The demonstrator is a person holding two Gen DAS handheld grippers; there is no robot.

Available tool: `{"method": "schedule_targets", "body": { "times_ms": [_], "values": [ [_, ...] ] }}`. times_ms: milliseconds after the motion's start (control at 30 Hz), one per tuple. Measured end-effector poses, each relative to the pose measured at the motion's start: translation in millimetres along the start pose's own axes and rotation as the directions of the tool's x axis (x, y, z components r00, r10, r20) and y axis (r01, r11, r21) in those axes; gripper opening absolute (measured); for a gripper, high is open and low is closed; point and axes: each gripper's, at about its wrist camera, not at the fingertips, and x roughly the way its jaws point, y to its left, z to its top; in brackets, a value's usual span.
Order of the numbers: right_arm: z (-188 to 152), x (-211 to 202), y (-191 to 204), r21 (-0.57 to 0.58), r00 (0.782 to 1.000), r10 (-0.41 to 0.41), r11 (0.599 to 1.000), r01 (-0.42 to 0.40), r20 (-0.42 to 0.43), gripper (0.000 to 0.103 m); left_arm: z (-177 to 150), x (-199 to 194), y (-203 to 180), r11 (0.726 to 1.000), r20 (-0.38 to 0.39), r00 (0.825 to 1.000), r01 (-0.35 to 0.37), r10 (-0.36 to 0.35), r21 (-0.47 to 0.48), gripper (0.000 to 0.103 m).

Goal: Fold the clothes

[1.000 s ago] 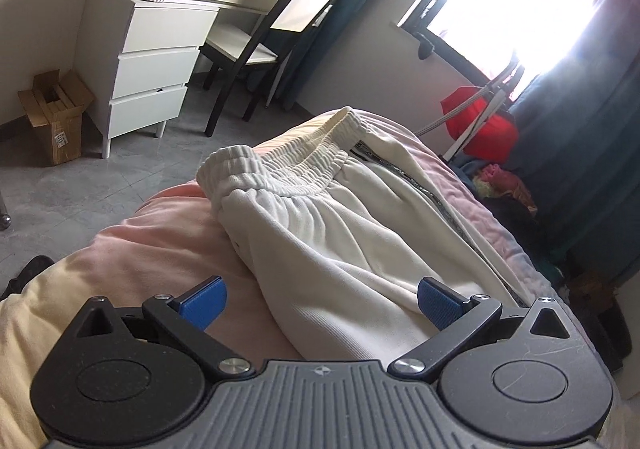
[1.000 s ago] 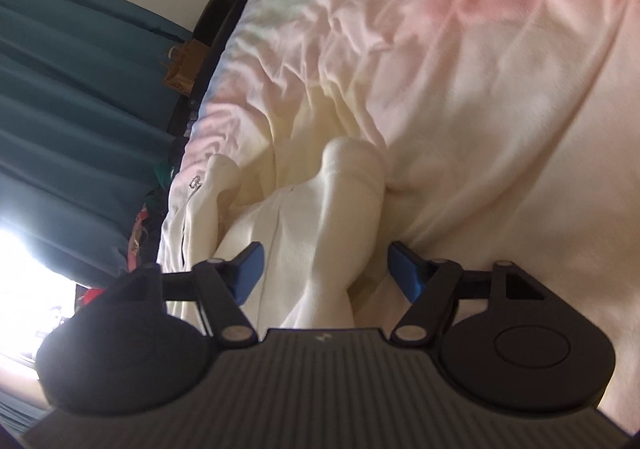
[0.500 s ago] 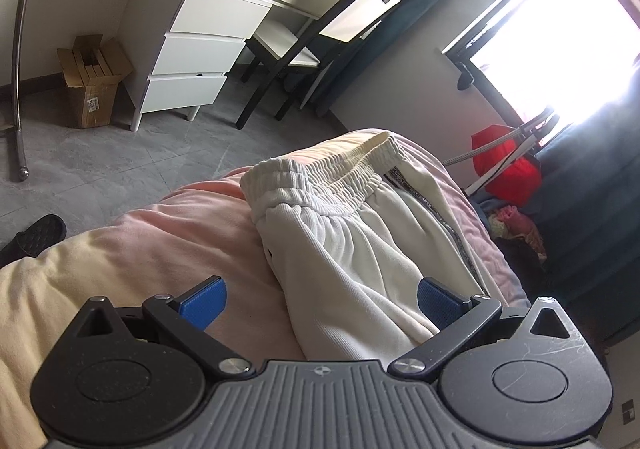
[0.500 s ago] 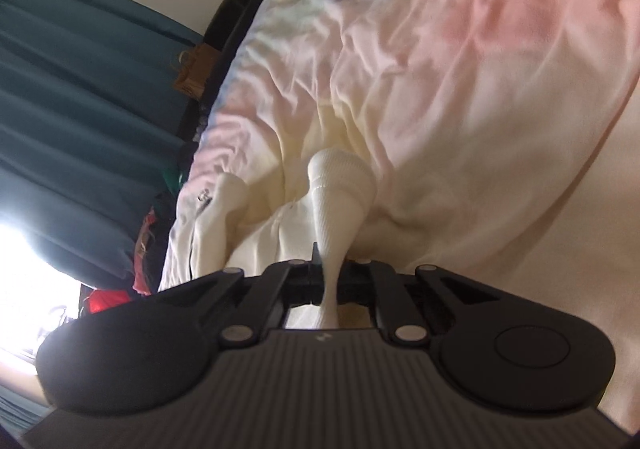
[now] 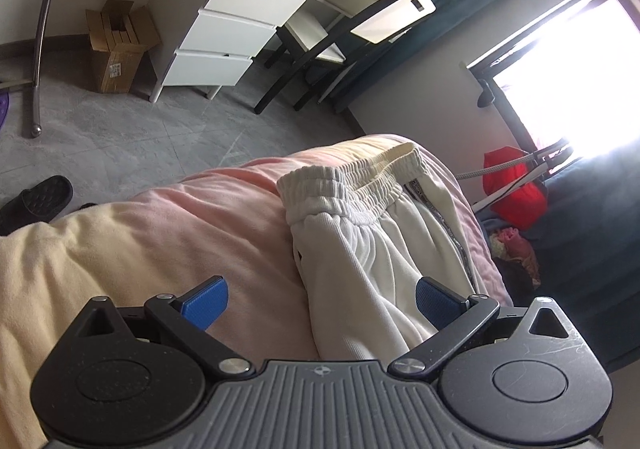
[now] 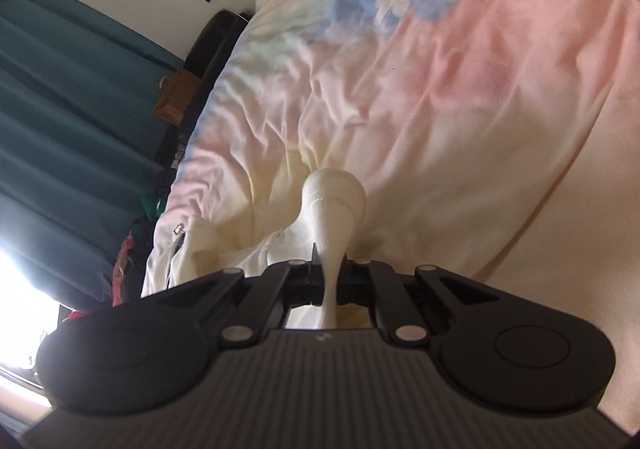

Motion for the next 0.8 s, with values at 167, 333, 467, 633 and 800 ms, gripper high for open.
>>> {"method": "schedule_targets", "body": {
  "times_ms": [167,333,467,633,800],
  "values": [
    [-3,-4,9,-0.058,1.0,-0.009,0.998,0.01,0.018,0.005,-5,24,12,0.992,-0.124,0.989,0.074,-0.086,-0.1,0.096],
    [-4,-6,9,-0.043,0.999,-0.032,0.999,0.033,0.022,0.006,-2,47,25,0.965,-0.129,0.979,0.123,-0.156,-0.233,0.089],
    [-7,-15,18,-0.073,0.996,-0.059,0.995,0.064,0.068,0.005,7,58,27,0.952,-0.084,0.976,0.172,-0.199,-0.253,0.071],
    [-12,-35,43,-0.154,0.984,-0.03,0.986,0.057,0.173,0.005,6,62,25,0.961,-0.084,0.978,0.171,-0.193,-0.219,0.037],
    [-10,-48,44,-0.147,0.979,-0.029,0.987,0.06,0.201,0.005,10,52,10,0.988,-0.04,0.989,0.136,-0.14,-0.075,0.01]
  ]
}}
